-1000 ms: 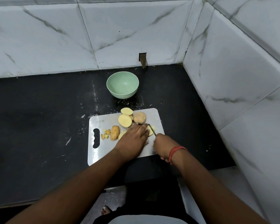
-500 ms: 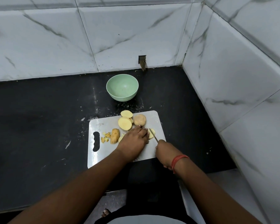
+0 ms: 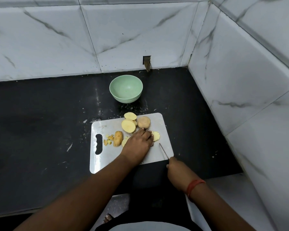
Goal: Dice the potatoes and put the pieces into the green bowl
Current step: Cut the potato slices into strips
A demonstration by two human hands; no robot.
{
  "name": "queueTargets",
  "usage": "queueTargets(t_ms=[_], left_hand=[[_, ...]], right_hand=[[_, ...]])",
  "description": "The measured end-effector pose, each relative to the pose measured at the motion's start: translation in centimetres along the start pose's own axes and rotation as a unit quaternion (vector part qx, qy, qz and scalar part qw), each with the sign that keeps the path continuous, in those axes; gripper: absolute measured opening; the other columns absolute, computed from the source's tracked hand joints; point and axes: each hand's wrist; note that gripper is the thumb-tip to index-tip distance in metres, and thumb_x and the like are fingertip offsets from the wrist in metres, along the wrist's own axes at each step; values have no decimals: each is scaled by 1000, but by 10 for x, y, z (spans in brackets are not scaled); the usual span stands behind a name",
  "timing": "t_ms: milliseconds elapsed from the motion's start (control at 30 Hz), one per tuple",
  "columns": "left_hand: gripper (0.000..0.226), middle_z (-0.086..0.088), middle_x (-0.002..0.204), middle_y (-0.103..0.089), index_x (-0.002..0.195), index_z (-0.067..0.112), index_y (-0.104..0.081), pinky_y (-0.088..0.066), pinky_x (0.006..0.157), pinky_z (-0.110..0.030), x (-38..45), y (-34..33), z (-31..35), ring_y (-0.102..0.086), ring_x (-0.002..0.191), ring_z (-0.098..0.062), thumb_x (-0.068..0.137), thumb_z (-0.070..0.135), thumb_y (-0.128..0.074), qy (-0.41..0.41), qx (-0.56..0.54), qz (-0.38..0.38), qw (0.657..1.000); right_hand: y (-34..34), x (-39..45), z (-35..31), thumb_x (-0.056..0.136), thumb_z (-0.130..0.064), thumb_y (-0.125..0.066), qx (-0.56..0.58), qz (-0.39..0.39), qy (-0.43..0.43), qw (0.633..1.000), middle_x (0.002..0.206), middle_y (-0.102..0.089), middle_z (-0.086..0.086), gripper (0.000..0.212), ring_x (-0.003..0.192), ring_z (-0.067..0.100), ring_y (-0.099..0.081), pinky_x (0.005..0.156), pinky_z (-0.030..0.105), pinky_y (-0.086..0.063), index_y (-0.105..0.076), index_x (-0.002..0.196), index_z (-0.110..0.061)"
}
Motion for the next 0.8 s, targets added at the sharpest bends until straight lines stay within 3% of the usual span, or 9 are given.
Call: queueTargets(t_ms=[167, 267, 367, 467, 567, 633, 700, 767, 800], left_hand=[[43, -18, 123, -68, 118, 3, -72, -54, 100, -49, -3, 1, 0, -65, 113, -37, 80, 21, -83, 21, -24, -21, 999], [41, -17, 141, -58, 127, 8, -67, -40, 115, -48, -14, 2, 1, -55, 131, -36, 94, 32, -67, 31, -37, -9, 999], [44, -15, 143, -56, 129, 14, -65, -33, 119, -46, -26, 2, -2, -50, 136, -34, 100, 42, -47, 14, -34, -17, 999], [48, -15, 143, -57, 135, 15, -62, -33, 118, -45, -31, 0, -10, -52, 135, -31, 102, 43, -42, -18, -21, -35, 999], [47, -14, 141, -59, 134, 16, -65, -36, 115, -43, -30, 3, -14, -55, 131, -31, 102, 42, -42, -35, -18, -33, 999], [45, -14, 139, -61, 132, 16, -67, -38, 113, -42, -29, 4, -14, -58, 128, -32, 102, 41, -44, -42, -16, -32, 998], [42, -15, 138, -62, 131, 15, -67, -39, 113, -42, -29, 5, -15, -58, 126, -32, 100, 40, -54, -44, -11, -31, 998], [43, -15, 137, -62, 131, 14, -68, -40, 112, -41, -29, 7, -14, -59, 125, -32, 99, 40, -58, -49, -2, -29, 998], [43, -15, 136, -63, 131, 14, -68, -41, 111, -41, -29, 9, -13, -60, 125, -32, 99, 41, -55, -51, 5, -30, 998]], right_hand=[[13, -1, -9, 104, -22, -38, 43, 68, 23, 996, 97, -60, 12, 19, 87, 27, -62, 69, 28, -42, -48, 107, -7], [24, 6, -22, 103, -19, -38, 56, 65, 36, 996, 105, -62, 17, 19, 89, 33, -64, 65, 29, -45, -48, 110, -4], [30, 15, -35, 101, -16, -38, 26, 43, 50, 997, 105, -59, 17, 8, 94, 32, -62, 70, 29, -46, -42, 104, -10], [31, 24, -46, 99, -13, -43, 14, 30, 17, 999, 85, -52, 9, 12, 66, 23, -56, 45, 28, -39, -44, 110, -8], [34, 31, -54, 97, -11, -48, -10, 2, -3, 1000, 78, -45, 6, 20, 56, 16, -44, 41, 25, -31, -45, 117, -7], [38, 29, -58, 96, -7, -53, -44, -24, 5, 999, 79, -46, 6, 21, 59, 18, -46, 43, 24, -31, -44, 115, -8], [38, 29, -58, 96, -8, -51, -62, -21, 29, 997, 82, -48, 6, 7, 71, 24, -55, 52, 26, -43, -47, 102, -10], [35, 30, -57, 96, -11, -47, -59, -11, 44, 997, 73, -44, 4, 19, 65, 22, -50, 65, 35, -53, -40, 79, -16], [34, 32, -58, 96, -11, -48, -59, -20, 28, 998, 71, -42, 4, 18, 60, 20, -45, 60, 34, -51, -39, 80, -16]])
Point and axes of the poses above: each hand's wrist, its own x-axis towards the middle knuckle, its own y-axis out of the back of the hand, z = x × y
